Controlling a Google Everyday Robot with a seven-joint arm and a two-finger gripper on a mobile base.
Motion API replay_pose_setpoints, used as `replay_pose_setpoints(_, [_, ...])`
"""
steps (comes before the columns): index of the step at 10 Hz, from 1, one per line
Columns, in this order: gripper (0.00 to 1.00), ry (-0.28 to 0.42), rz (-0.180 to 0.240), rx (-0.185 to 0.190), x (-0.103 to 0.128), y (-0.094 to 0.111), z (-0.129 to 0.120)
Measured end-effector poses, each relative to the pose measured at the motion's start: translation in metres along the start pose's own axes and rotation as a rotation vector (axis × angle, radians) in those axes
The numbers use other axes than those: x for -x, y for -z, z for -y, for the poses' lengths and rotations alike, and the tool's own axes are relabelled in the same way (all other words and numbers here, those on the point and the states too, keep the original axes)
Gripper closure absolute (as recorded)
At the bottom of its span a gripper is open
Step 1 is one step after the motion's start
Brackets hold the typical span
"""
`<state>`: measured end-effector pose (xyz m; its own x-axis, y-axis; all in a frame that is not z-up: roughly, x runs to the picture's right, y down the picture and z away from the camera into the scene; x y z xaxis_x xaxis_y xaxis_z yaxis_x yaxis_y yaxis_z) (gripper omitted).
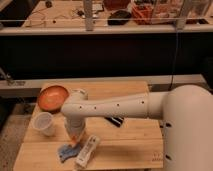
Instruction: Place the pepper on the white sponge
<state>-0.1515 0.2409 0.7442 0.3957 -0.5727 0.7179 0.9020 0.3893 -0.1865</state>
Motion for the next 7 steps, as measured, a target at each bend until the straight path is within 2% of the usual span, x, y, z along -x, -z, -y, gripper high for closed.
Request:
replay_pose_setpoints(3, [0.47, 0.012, 0.006, 0.000, 0.0033, -0.0006, 0.0041])
replay_pose_setpoints(6, [0.40, 0.018, 0.009, -0.001, 0.0041, -0.0006, 0.0070])
replay_pose_setpoints(7, [0.35, 0.019, 0.010, -0.002, 0.0046, -0.0007, 0.0080])
